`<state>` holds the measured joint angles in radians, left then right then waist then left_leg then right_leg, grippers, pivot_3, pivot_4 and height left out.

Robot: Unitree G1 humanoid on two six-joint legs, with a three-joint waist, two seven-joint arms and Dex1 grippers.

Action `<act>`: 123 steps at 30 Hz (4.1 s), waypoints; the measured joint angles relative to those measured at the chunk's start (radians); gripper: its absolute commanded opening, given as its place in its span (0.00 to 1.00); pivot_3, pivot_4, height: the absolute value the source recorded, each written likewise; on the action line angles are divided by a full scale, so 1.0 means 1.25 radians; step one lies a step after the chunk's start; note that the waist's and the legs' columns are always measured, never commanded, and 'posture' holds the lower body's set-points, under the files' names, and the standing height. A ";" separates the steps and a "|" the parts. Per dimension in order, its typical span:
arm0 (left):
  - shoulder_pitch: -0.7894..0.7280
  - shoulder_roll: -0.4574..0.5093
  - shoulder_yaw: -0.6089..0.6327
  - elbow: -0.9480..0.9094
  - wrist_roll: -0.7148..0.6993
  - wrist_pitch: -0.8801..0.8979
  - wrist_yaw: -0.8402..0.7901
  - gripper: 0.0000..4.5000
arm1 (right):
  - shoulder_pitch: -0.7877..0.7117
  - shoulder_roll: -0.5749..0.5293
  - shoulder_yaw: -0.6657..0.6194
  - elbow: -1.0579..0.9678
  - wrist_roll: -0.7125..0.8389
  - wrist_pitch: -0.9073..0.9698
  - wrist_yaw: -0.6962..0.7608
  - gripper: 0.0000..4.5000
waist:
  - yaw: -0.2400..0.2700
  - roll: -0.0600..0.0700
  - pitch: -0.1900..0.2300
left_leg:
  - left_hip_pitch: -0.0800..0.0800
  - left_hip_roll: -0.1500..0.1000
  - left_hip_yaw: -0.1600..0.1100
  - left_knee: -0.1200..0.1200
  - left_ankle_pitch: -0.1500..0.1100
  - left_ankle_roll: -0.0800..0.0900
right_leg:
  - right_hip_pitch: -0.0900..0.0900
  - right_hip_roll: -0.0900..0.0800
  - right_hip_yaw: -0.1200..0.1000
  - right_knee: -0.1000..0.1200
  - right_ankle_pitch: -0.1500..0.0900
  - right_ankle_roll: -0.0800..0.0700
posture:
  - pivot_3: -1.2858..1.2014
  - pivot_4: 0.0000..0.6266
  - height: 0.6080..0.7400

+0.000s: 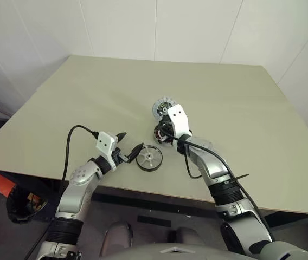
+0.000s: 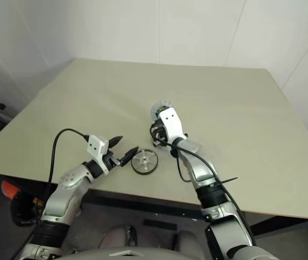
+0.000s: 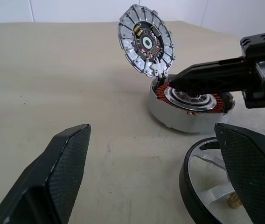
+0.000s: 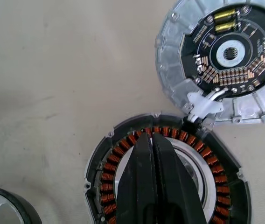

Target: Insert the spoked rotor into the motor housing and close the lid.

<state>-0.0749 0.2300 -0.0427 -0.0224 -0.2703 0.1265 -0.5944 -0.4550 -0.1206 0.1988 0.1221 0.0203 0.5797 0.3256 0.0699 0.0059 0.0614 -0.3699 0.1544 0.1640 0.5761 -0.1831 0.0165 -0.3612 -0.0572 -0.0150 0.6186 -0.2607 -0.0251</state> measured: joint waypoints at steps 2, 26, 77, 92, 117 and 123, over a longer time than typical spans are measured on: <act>0.000 -0.002 0.000 0.000 0.000 0.000 0.002 1.00 | -0.003 0.001 0.004 0.003 -0.004 0.000 -0.001 0.00 | 0.000 0.000 0.000 | 0.000 0.000 0.000 0.000 0.000 0.000 | 0.000 0.000 0.000 0.000 0.000 0.000 | 0.52 0.00 1.00; 0.002 -0.006 0.000 0.036 0.001 -0.030 -0.001 1.00 | -0.016 -0.008 0.012 -0.008 -0.030 0.039 -0.002 0.00 | 0.000 0.000 0.000 | 0.001 0.000 0.000 0.000 0.000 0.000 | 0.000 0.000 0.000 0.000 0.000 0.000 | 0.52 0.00 1.00; 0.010 -0.006 -0.002 0.020 -0.001 -0.015 0.004 1.00 | -0.001 -0.014 -0.094 -0.164 0.020 0.140 -0.036 0.00 | 0.001 0.000 0.000 | 0.000 0.000 0.000 -0.001 0.002 -0.003 | -0.001 0.000 0.000 0.000 0.000 0.000 | 0.52 0.00 1.00; 0.011 -0.005 -0.001 0.012 -0.002 -0.010 -0.001 1.00 | 0.065 0.013 -0.036 -0.165 0.020 0.138 -0.036 0.00 | 0.001 0.000 0.000 | 0.000 0.000 0.000 -0.001 0.002 -0.003 | -0.001 0.000 0.001 0.000 0.000 0.000 | 0.52 0.00 1.00; 0.013 -0.007 0.001 0.013 -0.001 -0.013 -0.001 1.00 | 0.103 -0.022 -0.043 -0.257 0.043 0.150 -0.003 0.00 | 0.006 0.000 0.000 | 0.000 0.000 0.000 -0.001 0.002 -0.003 | -0.001 0.000 0.000 0.000 0.000 0.000 | 0.52 0.00 1.00; 0.008 0.007 0.010 0.010 -0.021 0.000 -0.020 1.00 | 0.305 -0.074 -0.094 -0.508 0.128 0.171 0.045 0.00 | 0.018 0.000 0.000 | 0.001 0.000 0.000 -0.001 0.000 0.001 | 0.000 0.000 0.000 0.000 0.000 0.000 | 0.52 0.00 1.00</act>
<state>-0.0655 0.2383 -0.0308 -0.0104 -0.2968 0.1264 -0.6196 -0.0740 -0.2127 0.0808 -0.5129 0.1805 0.7936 0.3813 0.0923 0.0054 0.0612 -0.3687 0.1550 0.1640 0.5749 -0.1836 0.0172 -0.3618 -0.0569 -0.0145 0.6184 -0.2608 -0.0247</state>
